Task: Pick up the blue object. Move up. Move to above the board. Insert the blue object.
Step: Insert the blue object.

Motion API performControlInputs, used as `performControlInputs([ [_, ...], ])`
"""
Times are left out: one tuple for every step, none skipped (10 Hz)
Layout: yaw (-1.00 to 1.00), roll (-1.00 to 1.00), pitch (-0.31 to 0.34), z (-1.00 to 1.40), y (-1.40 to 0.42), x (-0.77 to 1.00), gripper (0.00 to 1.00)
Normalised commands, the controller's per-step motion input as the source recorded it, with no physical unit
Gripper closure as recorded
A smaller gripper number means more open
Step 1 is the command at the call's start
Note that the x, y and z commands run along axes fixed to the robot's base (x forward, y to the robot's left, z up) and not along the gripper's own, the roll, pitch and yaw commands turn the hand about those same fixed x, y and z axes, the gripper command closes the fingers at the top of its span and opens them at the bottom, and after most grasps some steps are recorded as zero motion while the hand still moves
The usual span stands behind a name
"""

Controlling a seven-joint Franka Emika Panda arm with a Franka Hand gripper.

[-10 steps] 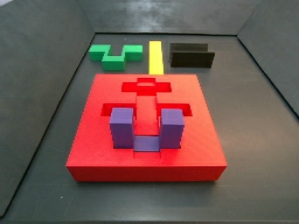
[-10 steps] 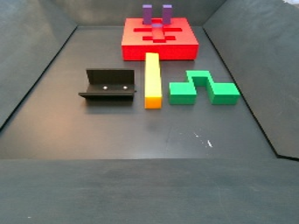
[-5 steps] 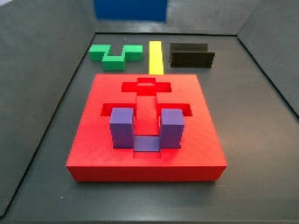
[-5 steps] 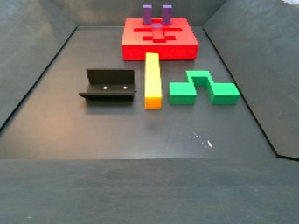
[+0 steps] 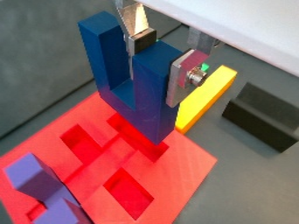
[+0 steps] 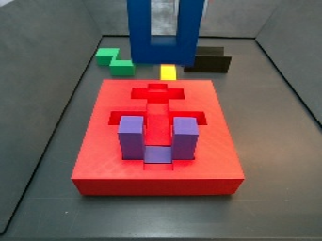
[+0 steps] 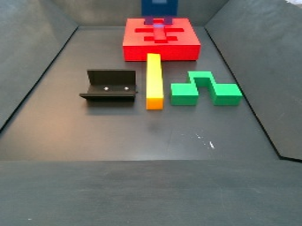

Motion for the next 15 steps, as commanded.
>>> performControlInputs([
  [0.15,0.08,-0.156,-0.78,0.00,0.00,1.00],
  [0.16,0.03,-0.116,-0.54,0.00,0.00,1.00],
  [0.12,0.05,-0.093,-0.48,0.00,0.07,1.00],
  [0.00,0.11,-0.037,-0.43,0.00,0.15,1.00],
  [0.00,0.12,-0.010,-0.37,0.00,0.00,1.00],
  [0.00,0.11,0.000,-0.30,0.00,0.00,1.00],
  [0.00,0.05,0.000,-0.27,0.00,0.00,1.00],
  [0.00,0.03,-0.010,-0.29,0.00,0.00,1.00],
  [0.01,0.05,-0.019,-0.32,0.00,0.11,1.00],
  [0.01,0.05,-0.016,-0.31,0.05,0.12,1.00],
  [0.00,0.01,-0.004,-0.23,0.16,0.01,1.00],
  [0.00,0.00,0.000,-0.12,0.20,0.00,1.00],
  [0.00,0.00,0.000,-0.06,0.16,-0.09,1.00],
  [0.00,0.00,0.000,-0.05,0.00,-0.21,1.00],
  [0.00,0.00,-0.019,-0.07,0.00,-0.20,1.00],
])
